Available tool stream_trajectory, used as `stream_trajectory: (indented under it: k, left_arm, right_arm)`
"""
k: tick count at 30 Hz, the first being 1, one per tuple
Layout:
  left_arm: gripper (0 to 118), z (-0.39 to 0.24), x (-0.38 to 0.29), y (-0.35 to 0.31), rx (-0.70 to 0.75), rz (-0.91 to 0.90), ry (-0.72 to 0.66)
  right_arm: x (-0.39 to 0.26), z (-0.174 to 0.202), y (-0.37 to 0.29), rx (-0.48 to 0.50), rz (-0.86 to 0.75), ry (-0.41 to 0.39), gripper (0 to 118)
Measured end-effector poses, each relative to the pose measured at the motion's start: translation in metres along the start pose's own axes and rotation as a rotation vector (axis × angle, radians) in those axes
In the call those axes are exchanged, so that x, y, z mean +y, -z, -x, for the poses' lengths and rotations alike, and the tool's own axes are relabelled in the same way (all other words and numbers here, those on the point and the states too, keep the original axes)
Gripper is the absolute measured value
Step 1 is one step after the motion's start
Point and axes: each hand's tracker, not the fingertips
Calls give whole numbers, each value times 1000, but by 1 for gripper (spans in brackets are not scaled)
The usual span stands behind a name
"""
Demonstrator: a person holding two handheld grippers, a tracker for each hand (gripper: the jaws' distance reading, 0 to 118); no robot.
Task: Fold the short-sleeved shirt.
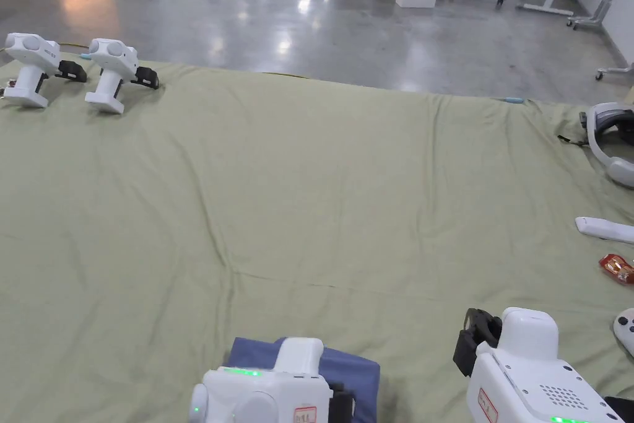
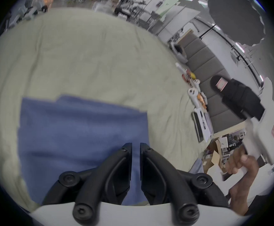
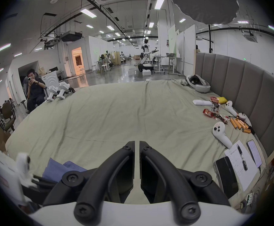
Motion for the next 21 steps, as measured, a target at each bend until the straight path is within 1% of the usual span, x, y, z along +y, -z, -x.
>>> stream_trajectory:
  k: [2,5,10,12,14,17,20,21]
  left_arm:
    - [14,-3,14,-21,14,-98,52]
    - [14,-7,33,-51,84,-271,142]
    - [14,-12,51,-87,269,-581,259]
    - [14,-13,52,-97,369,-705,305]
    - [14,-13,54,-103,457,-795,320]
    - [14,-8,54,-115,514,-900,306]
    - [14,-1,55,-121,606,-946,316]
    - [14,1,54,-123,615,-956,322]
  right_arm:
    - [6,6,-5,5,-34,-9,8]
    - [16,16,-12,12,-110,-20,8]
    - [34,35,-21,9,-235,-32,8]
    - [41,42,-24,-3,-280,-36,8]
    - [48,48,-27,-22,-324,-42,8]
    - [56,54,-31,-44,-372,-47,8]
    - [60,57,-34,-61,-413,-55,8]
    - [62,57,-36,-72,-429,-54,8]
